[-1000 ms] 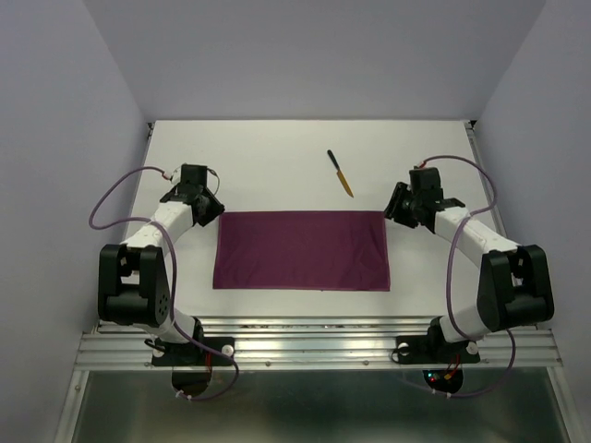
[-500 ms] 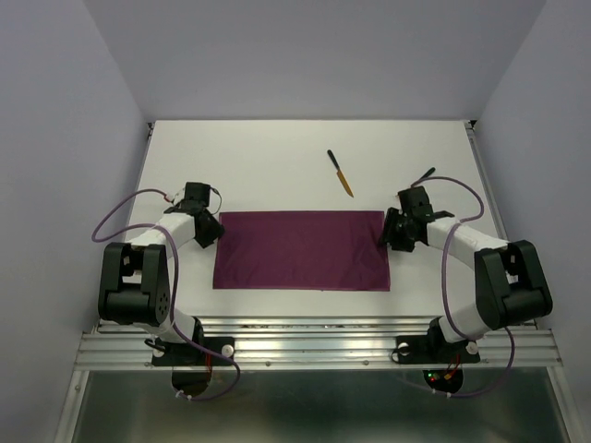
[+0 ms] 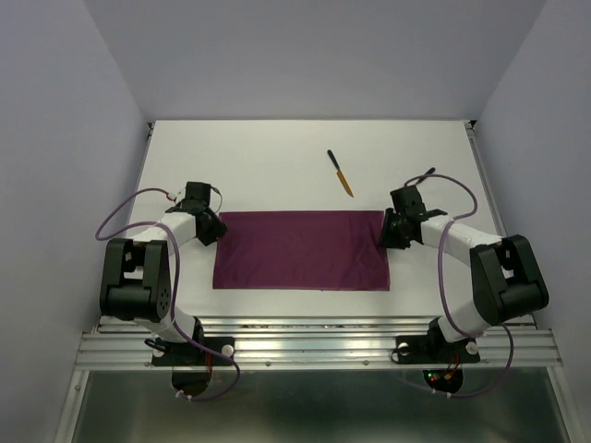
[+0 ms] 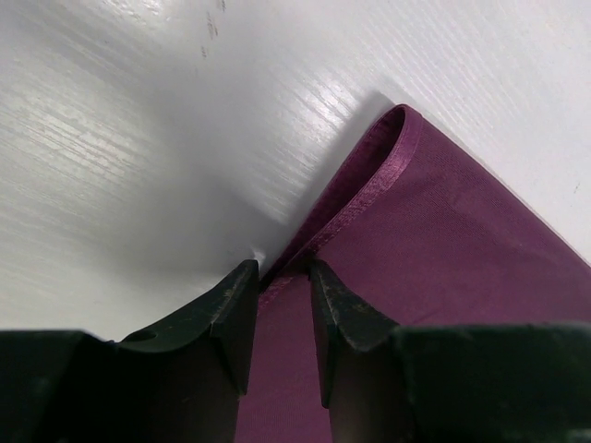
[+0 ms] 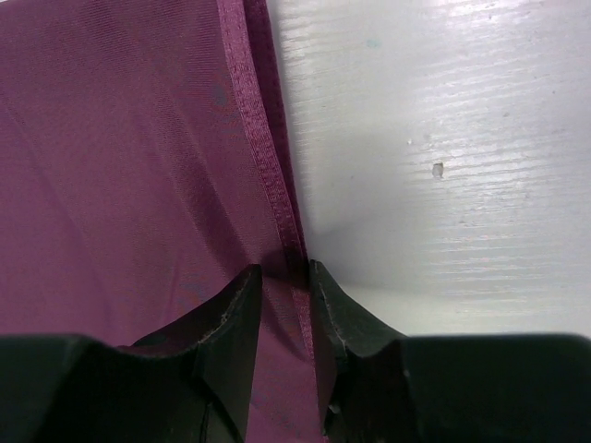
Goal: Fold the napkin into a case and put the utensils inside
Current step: Pick up the rectangle-folded napkin from the center of the board.
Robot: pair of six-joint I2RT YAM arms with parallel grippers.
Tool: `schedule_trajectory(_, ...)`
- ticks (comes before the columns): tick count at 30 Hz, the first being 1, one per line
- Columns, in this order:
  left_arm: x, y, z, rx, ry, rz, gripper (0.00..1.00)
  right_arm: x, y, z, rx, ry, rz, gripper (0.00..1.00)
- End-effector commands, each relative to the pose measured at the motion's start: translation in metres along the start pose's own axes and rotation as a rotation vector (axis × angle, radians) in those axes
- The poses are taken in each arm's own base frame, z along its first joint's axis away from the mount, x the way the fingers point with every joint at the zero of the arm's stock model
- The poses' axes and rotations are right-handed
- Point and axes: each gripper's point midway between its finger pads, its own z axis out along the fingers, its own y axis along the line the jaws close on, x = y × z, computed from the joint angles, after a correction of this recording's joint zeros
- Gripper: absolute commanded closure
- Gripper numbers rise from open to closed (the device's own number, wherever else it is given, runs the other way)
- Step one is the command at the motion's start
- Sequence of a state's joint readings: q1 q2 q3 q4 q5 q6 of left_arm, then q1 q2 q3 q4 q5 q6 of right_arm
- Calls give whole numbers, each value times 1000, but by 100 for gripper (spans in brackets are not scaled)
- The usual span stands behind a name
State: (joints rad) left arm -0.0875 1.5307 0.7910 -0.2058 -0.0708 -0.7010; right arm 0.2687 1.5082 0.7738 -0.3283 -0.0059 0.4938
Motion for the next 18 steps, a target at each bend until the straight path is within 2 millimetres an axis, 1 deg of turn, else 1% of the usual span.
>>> schedule_trajectory(1, 9, 7, 7, -11, 21, 1, 60, 2, 10, 6, -11, 9, -17, 67)
schedule_trajectory(3, 9, 7, 8, -8, 26, 3, 60, 4, 13, 8, -13, 13, -21, 67)
schedule_trajectory(4, 10, 7, 8, -8, 28, 3, 60, 3, 7, 11, 17, 8, -19, 67)
schedule_trajectory(7, 9, 5, 7, -2, 28, 6, 60, 8, 7, 16, 30, 25, -25, 69)
schedule_trajectory(8, 9, 6, 7, -3, 27, 6, 60, 7, 6, 16, 34, 22, -22, 75)
schedule_trajectory(10, 8, 5, 7, -2, 23, 5, 60, 5, 1, 16, 64, 7, -17, 84)
schedule_trajectory(11, 8, 5, 6, 0, 23, 7, 60, 3, -1, 15, 75, -5, -15, 92)
schedule_trajectory(13, 9, 5, 7, 2, 24, 8, 60, -5, -6, 11, 112, -42, -2, 99)
schedule_trajectory(18, 9, 1, 5, 26, 25, 19, 60, -21, -7, -3, 128, -117, 8, 99)
